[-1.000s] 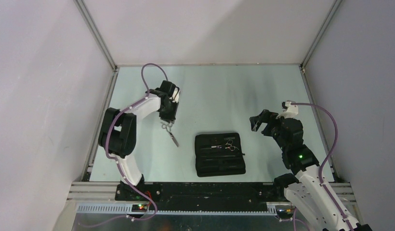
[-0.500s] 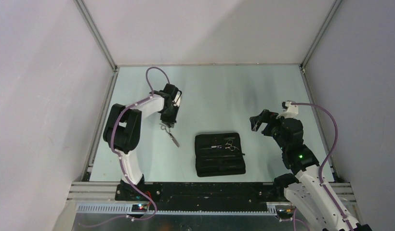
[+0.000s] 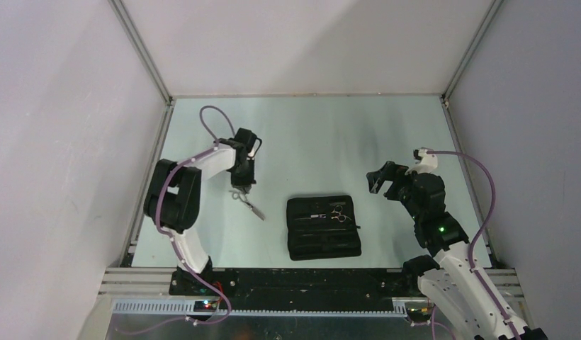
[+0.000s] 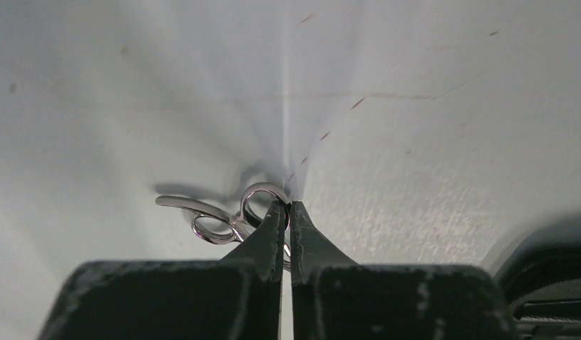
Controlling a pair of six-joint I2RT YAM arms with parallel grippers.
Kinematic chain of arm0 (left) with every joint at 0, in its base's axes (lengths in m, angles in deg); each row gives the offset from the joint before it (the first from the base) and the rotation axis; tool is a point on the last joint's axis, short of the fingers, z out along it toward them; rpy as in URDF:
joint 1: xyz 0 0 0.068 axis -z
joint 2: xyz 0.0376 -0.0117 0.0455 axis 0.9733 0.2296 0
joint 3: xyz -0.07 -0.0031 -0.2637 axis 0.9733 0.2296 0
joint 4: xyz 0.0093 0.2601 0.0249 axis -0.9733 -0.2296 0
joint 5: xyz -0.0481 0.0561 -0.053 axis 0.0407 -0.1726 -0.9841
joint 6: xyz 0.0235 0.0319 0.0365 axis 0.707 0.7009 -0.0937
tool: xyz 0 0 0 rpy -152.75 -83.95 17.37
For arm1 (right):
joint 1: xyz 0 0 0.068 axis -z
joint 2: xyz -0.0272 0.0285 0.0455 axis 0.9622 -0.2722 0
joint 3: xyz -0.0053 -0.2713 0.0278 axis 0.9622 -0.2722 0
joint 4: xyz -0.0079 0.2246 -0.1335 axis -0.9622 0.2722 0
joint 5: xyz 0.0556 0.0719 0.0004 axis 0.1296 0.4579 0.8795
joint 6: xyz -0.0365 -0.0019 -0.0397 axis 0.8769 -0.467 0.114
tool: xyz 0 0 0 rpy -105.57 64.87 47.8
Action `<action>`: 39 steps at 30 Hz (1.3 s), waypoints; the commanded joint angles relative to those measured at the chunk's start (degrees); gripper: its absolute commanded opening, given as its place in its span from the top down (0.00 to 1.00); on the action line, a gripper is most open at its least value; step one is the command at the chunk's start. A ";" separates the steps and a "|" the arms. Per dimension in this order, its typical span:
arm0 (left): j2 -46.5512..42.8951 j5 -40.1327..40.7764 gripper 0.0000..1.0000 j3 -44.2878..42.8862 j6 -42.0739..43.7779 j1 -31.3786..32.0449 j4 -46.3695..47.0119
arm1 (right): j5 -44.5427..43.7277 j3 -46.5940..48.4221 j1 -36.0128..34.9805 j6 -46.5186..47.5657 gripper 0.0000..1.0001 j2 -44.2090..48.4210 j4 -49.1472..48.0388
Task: Sort the hair-cutting tools
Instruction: Pick up the scissors from the center of the board.
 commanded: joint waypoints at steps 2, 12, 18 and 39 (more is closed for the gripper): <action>-9.64 -0.13 1.00 4.92 -12.47 -3.31 -0.61 | 0.22 0.13 0.25 0.28 0.01 0.01 -1.18; -23.73 -0.18 1.00 14.25 -29.88 -4.68 3.78 | 0.80 0.18 0.20 0.17 0.02 -2.81 -0.70; -31.89 4.28 1.00 17.84 -41.84 -2.02 4.36 | 3.61 0.93 0.21 -0.71 0.05 -6.27 0.41; -26.24 20.19 1.00 11.65 -64.08 15.51 -1.60 | 11.97 10.33 -4.25 -5.98 0.57 -40.64 5.35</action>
